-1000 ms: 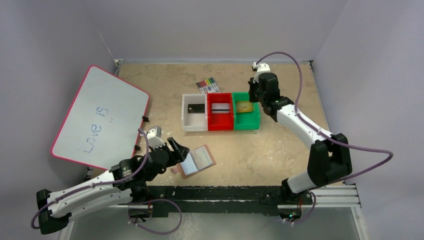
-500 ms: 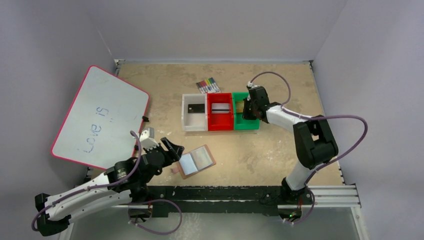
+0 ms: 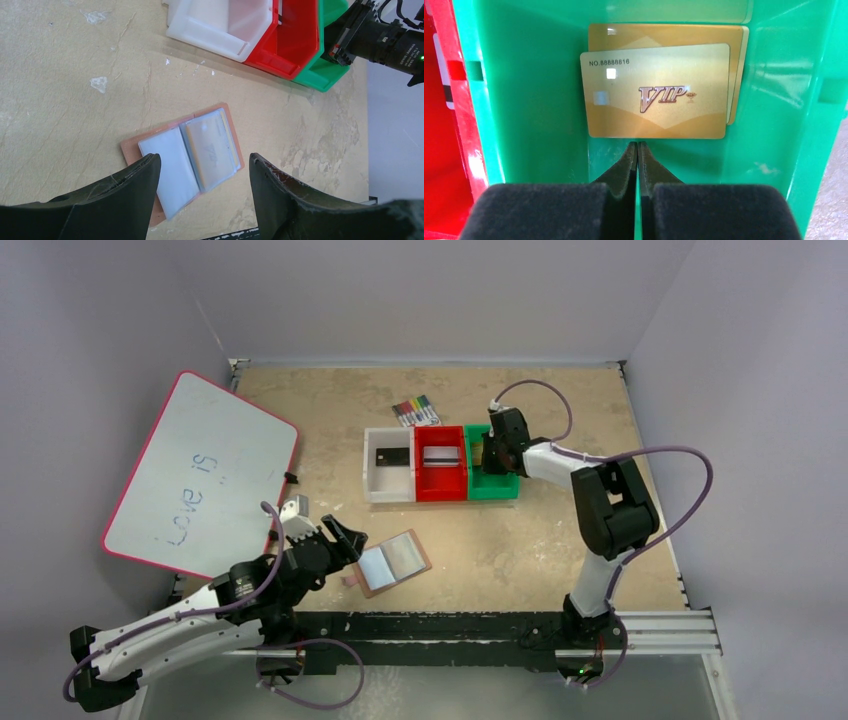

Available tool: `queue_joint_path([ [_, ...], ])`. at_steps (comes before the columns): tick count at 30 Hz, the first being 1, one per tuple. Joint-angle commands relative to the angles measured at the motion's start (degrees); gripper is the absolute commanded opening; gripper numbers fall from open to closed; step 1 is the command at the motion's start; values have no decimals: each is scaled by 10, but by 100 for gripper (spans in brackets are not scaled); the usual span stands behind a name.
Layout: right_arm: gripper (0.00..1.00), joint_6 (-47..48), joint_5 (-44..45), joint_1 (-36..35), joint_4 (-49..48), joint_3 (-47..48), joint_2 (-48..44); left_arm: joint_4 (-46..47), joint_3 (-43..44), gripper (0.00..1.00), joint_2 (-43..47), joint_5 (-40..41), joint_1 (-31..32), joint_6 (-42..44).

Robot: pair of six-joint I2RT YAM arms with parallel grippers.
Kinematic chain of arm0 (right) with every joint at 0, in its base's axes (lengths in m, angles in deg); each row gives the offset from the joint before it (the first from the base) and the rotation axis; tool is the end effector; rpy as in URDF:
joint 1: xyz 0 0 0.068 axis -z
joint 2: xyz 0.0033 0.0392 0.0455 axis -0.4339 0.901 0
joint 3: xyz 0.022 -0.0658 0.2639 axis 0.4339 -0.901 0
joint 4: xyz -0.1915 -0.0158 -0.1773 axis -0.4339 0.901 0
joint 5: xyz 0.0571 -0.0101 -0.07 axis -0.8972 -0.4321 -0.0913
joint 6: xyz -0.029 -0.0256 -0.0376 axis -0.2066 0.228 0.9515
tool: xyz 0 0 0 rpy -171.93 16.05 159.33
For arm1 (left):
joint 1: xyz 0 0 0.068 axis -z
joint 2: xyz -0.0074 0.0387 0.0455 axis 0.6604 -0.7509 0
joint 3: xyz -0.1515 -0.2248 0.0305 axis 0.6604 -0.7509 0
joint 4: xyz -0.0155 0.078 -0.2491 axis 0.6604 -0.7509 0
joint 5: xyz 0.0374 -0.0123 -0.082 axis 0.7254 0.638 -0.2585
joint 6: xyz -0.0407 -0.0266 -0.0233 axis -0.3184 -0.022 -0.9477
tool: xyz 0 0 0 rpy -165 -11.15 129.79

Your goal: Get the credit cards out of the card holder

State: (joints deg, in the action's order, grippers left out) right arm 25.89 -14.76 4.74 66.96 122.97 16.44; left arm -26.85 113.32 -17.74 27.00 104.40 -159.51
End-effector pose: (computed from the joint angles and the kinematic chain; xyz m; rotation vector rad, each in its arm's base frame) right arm 0.3596 0.1363 0.1698 0.0178 2.3796 0.3035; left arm 0.0677 -0.0844 0.2260 -0.5105 2.0679 -0.6949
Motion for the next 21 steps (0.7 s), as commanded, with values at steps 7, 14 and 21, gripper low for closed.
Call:
queue_joint_path([
  [7, 0, -13, 26, -2, -25, 41, 13, 2, 17, 64, -4, 11, 0, -4],
  [14, 0, -15, 28, -1, -24, 50, 18, -1, 11, 65, -17, 4, 0, -8],
  [21, 4, -7, 7, -2, -20, 21, -39, -40, 15, 66, -30, 17, 0, -33],
])
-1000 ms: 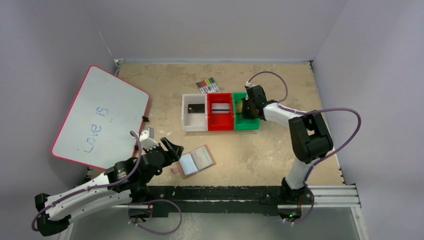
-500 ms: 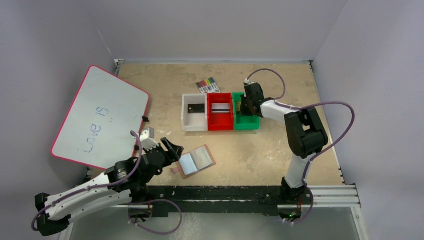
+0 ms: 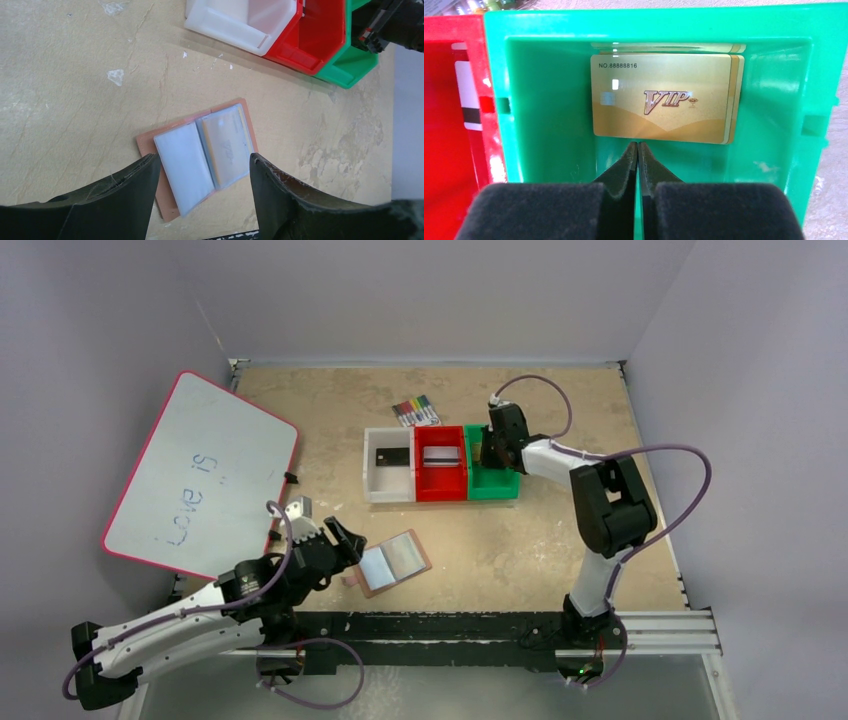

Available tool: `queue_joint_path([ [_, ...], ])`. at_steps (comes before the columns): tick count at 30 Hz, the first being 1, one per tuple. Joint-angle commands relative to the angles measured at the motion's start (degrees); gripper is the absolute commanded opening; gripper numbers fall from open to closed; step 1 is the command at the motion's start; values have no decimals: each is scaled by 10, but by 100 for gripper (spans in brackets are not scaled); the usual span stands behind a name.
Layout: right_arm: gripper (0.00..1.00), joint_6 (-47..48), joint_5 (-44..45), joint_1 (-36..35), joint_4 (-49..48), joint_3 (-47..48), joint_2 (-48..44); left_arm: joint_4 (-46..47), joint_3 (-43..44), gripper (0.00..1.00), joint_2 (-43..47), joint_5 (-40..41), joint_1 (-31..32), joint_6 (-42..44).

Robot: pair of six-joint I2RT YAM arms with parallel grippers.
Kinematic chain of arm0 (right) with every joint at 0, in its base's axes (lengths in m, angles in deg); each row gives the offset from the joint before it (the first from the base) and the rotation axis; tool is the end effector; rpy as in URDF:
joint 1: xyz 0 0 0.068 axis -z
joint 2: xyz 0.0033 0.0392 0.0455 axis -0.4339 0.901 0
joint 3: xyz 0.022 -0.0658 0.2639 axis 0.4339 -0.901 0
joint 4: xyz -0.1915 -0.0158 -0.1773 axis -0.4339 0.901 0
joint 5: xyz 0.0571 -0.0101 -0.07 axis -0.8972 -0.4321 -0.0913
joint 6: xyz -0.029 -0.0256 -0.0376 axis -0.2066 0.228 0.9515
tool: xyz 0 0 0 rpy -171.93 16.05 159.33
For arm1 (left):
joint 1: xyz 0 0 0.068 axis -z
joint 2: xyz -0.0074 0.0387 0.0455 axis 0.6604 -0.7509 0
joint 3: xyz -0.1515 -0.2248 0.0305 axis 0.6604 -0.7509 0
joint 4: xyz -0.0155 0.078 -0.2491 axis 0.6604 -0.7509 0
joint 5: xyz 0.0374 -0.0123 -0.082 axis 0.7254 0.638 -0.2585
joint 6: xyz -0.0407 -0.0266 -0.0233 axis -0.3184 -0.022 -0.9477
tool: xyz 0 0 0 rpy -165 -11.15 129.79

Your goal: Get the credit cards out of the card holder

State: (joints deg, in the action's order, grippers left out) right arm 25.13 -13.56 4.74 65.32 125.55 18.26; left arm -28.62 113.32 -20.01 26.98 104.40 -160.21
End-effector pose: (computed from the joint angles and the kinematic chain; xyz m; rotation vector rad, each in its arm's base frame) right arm 0.3718 0.1402 0.1738 0.0449 2.3349 0.3021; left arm 0.0687 -0.0865 0.2201 -0.5019 2.1113 -0.6306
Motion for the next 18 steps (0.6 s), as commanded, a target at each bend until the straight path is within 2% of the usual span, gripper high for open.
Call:
queue_joint_path([
  [1, 7, 2, -11, -2, 0, -9, -70, -36, 16, 66, -9, 25, 0, -37],
  [3, 14, 6, -20, -2, 8, -15, -96, -71, 21, 66, -13, 46, 0, -67],
  [7, 18, 8, -25, -2, 26, -37, -162, -123, 27, 67, -21, 79, 0, -133],
  [9, 24, -3, -38, -4, 24, -59, -206, -128, 23, 67, -28, 80, 0, -157],
  [14, 36, -57, -89, -51, -17, -162, -313, -102, 3, 67, -66, 66, 0, -171],
  [18, 39, -92, -86, -104, -25, -214, -366, -49, -13, 67, -106, 40, 0, -141],
])
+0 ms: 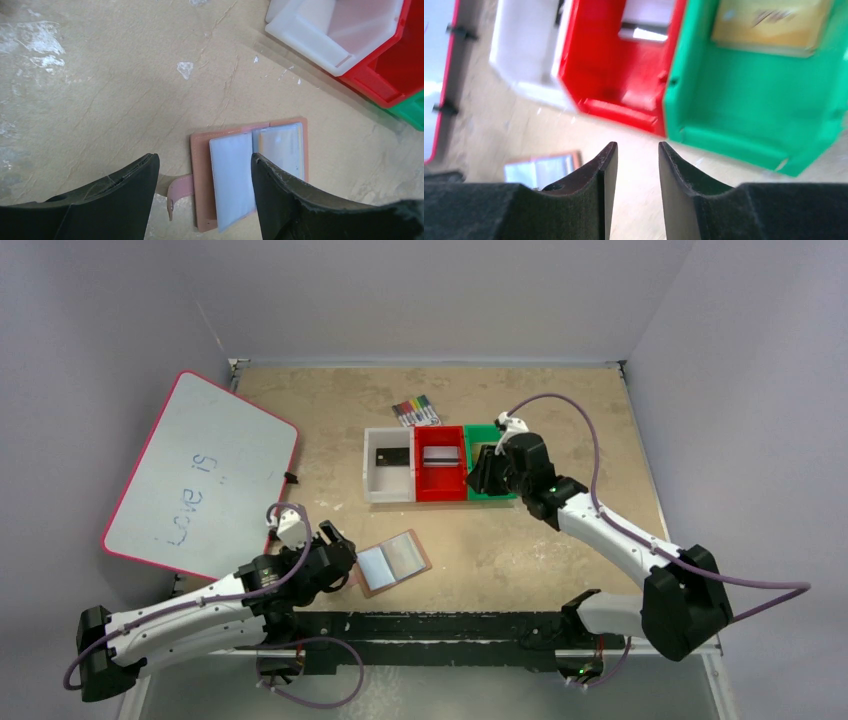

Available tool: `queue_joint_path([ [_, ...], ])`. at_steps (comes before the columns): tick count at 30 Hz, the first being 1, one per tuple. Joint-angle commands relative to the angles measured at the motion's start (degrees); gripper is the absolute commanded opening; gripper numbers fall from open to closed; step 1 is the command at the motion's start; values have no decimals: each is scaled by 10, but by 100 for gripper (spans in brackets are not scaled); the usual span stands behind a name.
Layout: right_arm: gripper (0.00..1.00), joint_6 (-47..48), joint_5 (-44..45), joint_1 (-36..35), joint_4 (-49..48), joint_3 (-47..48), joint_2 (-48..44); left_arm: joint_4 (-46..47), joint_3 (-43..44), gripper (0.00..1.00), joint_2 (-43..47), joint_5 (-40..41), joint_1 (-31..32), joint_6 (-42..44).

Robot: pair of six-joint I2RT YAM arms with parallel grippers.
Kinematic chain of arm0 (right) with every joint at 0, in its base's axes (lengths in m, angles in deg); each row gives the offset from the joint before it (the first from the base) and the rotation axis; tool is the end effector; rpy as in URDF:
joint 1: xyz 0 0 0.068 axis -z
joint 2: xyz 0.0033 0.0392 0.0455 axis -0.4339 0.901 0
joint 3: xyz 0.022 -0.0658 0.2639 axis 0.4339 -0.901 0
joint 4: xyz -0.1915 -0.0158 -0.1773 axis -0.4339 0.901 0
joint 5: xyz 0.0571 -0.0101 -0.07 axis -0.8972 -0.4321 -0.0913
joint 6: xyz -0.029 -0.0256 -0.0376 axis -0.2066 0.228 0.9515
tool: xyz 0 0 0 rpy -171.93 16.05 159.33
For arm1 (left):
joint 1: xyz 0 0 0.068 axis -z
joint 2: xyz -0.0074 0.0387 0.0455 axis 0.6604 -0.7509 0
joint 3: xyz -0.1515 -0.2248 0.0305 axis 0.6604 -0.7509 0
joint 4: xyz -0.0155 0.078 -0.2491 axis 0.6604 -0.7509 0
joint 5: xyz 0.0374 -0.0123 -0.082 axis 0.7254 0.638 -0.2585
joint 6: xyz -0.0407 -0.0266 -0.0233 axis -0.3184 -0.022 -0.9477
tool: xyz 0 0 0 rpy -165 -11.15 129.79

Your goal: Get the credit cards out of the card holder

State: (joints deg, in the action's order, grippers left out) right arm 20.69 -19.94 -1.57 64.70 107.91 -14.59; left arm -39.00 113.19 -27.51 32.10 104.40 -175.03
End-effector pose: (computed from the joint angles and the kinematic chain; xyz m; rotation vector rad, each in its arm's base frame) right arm 0.2557 0.1339 0.2609 -0.0540 2.0994 0.6234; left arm 0.0696 -0.0829 0.1976 -0.7046 2.1546 -0.3821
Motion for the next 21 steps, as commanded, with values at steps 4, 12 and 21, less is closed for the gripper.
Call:
queue_joint_path([
  [4, 40, -76, -34, -65, -18, -73, -71, 125, -33, 66, -71, -40, 0, 33],
  [12, 42, -104, -76, -82, -44, -140, -115, 234, -56, 59, -172, -66, 0, 63],
  [21, 50, -143, -102, -85, -85, -205, -144, 315, -12, 42, -280, -85, 0, 183],
])
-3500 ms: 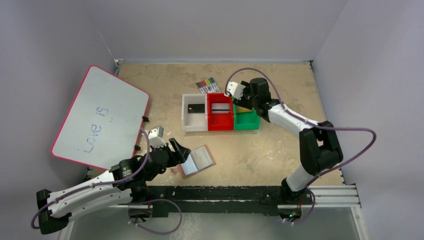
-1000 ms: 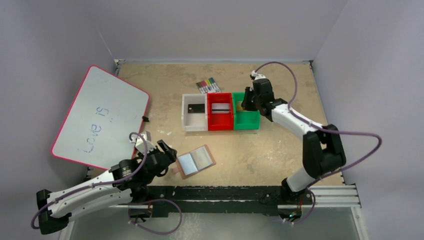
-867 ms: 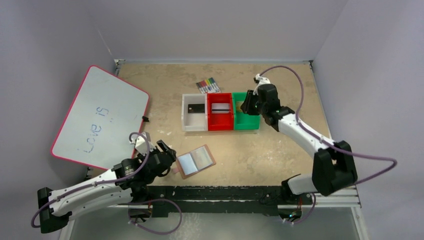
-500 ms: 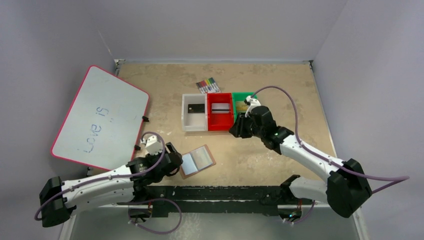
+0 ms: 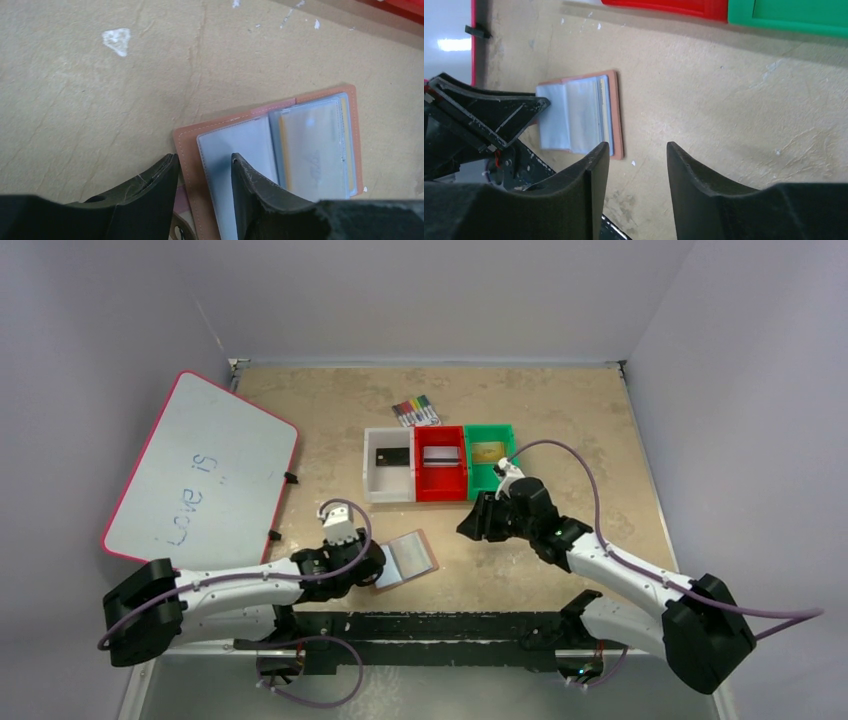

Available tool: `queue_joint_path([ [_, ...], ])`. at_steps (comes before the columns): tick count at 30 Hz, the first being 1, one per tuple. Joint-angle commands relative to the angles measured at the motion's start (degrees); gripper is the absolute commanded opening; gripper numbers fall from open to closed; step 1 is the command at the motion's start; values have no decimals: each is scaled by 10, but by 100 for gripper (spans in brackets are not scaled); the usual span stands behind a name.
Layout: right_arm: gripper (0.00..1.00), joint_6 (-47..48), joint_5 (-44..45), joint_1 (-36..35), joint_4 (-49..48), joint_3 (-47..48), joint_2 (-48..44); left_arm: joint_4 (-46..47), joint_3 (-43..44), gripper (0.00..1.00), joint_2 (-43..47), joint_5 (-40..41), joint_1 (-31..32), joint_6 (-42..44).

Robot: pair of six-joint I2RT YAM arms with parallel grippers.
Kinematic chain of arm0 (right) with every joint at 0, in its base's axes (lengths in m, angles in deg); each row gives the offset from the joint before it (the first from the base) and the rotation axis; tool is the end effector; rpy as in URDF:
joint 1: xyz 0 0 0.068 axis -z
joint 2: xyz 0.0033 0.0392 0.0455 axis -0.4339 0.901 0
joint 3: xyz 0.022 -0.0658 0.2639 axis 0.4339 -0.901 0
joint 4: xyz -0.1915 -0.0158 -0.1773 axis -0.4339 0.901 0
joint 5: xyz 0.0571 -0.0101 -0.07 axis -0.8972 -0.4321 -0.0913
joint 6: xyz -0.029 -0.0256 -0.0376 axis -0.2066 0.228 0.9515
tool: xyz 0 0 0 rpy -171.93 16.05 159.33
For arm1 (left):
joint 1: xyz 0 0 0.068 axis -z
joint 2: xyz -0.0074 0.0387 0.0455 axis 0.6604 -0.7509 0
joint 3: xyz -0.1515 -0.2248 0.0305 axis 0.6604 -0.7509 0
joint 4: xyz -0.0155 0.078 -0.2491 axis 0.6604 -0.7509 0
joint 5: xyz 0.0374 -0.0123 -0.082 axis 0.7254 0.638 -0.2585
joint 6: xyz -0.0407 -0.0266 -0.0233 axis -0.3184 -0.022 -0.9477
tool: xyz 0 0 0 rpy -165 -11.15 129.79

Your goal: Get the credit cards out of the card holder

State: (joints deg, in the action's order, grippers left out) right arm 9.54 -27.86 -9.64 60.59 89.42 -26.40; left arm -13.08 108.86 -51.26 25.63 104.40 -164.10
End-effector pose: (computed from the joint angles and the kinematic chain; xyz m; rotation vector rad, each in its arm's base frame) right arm 0.1816 0.1370 0.2080 -0.0856 2.2230 0.9336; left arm 0.0924 -0.1347 0.1481 -0.4599 2.3166 -0.3034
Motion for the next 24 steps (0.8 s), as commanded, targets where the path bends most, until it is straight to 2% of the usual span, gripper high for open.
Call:
queue_joint_path([
  [1, 51, -37, -23, -4, -52, -27, -31, 64, 42, 41, -58, -21, 0, 90],
  [7, 55, -80, -27, -4, -74, -53, -33, 112, 106, 37, -156, -27, 0, 140],
  [14, 52, -109, -46, -4, -108, -80, -23, 106, 181, 37, -254, -36, 0, 172],
  [18, 47, -109, -66, -4, -108, -79, -26, 127, 183, 37, -258, -53, 0, 165],
  [24, 46, -113, -78, -23, -118, -77, 15, 148, 150, 38, -233, -67, 0, 135],
])
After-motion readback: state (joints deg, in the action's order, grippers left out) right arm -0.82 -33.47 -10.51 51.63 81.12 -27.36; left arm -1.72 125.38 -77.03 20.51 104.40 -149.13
